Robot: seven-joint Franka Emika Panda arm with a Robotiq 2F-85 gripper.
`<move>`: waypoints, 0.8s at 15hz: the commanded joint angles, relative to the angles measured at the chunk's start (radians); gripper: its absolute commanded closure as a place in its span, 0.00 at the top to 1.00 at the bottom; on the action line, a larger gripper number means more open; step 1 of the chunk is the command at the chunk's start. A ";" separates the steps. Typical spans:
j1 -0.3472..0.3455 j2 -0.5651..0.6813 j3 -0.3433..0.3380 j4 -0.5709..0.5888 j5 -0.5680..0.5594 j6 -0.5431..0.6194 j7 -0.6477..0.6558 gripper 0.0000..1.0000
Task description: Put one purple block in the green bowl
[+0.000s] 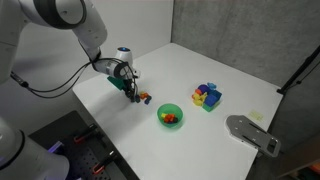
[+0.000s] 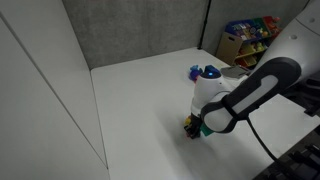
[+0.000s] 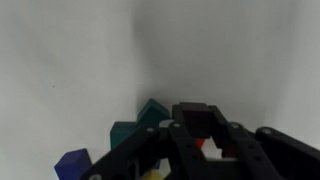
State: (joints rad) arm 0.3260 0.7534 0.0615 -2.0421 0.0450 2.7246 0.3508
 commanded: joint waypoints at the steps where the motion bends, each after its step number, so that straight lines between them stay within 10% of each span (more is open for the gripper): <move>1: -0.027 -0.095 0.012 -0.013 0.024 -0.075 -0.020 0.10; 12: -0.154 -0.169 -0.139 -0.003 -0.007 -0.197 0.020 0.10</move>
State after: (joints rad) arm 0.1984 0.6057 -0.0389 -2.0419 0.0489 2.5617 0.3510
